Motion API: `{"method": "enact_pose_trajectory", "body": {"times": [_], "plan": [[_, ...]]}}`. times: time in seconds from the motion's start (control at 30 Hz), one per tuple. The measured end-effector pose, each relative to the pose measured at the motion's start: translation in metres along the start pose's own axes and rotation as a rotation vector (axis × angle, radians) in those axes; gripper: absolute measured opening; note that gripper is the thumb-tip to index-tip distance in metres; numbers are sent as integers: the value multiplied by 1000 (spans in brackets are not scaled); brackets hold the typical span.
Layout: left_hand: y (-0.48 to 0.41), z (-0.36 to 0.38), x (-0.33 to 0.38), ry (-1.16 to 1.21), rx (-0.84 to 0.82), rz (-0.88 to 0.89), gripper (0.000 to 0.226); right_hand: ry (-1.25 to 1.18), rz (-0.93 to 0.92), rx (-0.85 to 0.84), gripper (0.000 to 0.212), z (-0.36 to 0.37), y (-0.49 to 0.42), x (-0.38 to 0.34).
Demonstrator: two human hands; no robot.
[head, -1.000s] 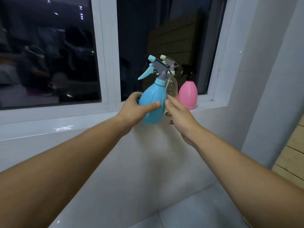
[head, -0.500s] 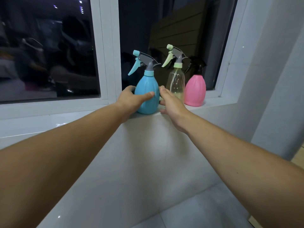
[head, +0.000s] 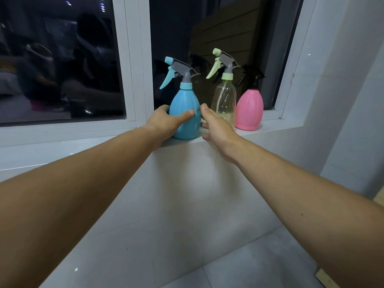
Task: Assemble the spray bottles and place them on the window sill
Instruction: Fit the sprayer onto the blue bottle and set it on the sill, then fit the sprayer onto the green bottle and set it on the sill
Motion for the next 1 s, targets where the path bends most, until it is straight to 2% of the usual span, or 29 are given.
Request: {"method": "enact_pose_trajectory", "body": {"times": [0.1,0.2,0.3,0.37,0.43,0.5,0.73,0.87,1.0], "plan": [[8,-1,3,-34,16,-17,97,7,-26,23,55,-2,7,-3],[32,-8,8,-110,136,26,101,-3,-30,37,55,-10,25,1],[68,-1,16,-184,270,191,74,19,-9,68,50,-30,56,19],[88,21,17,-162,258,289,55,35,36,110,41,-47,82,43],[98,61,7,-92,150,292,44,58,120,162,28,-71,112,79],[98,115,-19,-65,-12,206,39,65,239,207,23,-99,146,124],[119,328,-171,-88,-652,-310,51,72,743,350,36,-199,295,291],[144,419,-232,-108,-841,-454,60,78,948,363,34,-232,369,364],[164,496,-269,-177,-988,-468,77,4,1094,397,31,-253,421,428]]}}
Point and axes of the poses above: each hand's wrist, its own y-axis away from the middle knuckle, its own z-axis out of the palm, x = y × z, the point moved 9 cm from there along -y, towards the middle knuckle, and after that the axes turned 12 degrees about -x, right-handed, at the moved point
